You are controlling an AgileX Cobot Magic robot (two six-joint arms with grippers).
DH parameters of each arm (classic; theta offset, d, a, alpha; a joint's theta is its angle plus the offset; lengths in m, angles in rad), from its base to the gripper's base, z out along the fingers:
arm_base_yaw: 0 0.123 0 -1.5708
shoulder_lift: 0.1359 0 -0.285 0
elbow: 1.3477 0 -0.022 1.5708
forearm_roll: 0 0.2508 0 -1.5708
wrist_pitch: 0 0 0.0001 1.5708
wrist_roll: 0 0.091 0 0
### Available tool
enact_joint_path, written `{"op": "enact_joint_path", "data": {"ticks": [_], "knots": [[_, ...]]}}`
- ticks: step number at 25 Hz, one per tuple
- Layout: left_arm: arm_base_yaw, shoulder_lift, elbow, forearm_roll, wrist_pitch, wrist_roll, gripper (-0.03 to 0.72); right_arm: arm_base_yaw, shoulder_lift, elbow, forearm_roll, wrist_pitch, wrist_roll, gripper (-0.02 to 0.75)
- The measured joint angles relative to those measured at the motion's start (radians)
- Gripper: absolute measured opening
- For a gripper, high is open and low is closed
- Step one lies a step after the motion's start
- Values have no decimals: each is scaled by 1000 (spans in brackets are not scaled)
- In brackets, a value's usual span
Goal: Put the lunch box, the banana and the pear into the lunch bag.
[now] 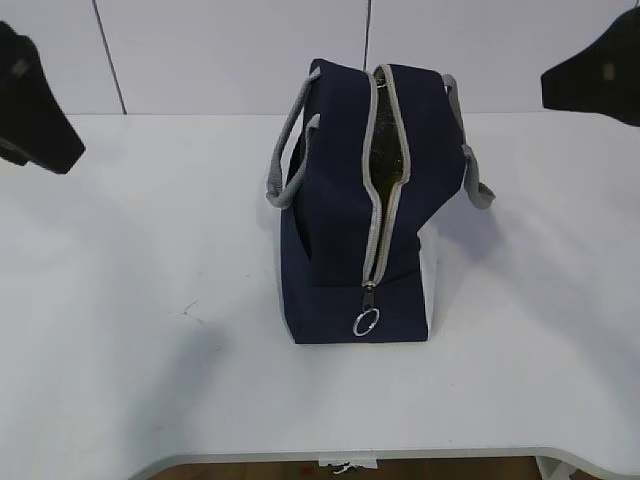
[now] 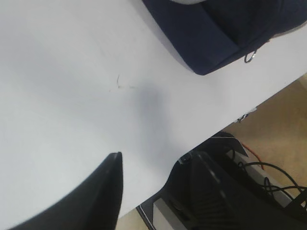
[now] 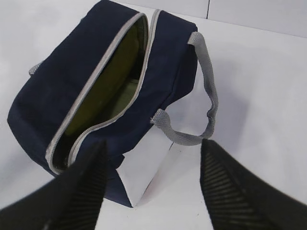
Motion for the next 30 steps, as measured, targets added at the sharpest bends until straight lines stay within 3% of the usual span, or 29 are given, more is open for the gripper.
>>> {"op": "enact_joint_path", "data": {"ticks": [9,19,23,26,30], "knots": [[0,-104,112,35,0,-1,352,0,64,12,2,-67,-3,475],[0,-135,114,37,0,-1,351,0,48,291,7,-524,-34,475],[0,-135,114,37,0,-1,351,2,37,382,-9,-594,-36,475],[0,-135,114,37,0,-1,351,66,24,415,-91,-618,-36,474],[0,-135,114,37,0,-1,351,217,15,419,-145,-640,-36,474]]}}
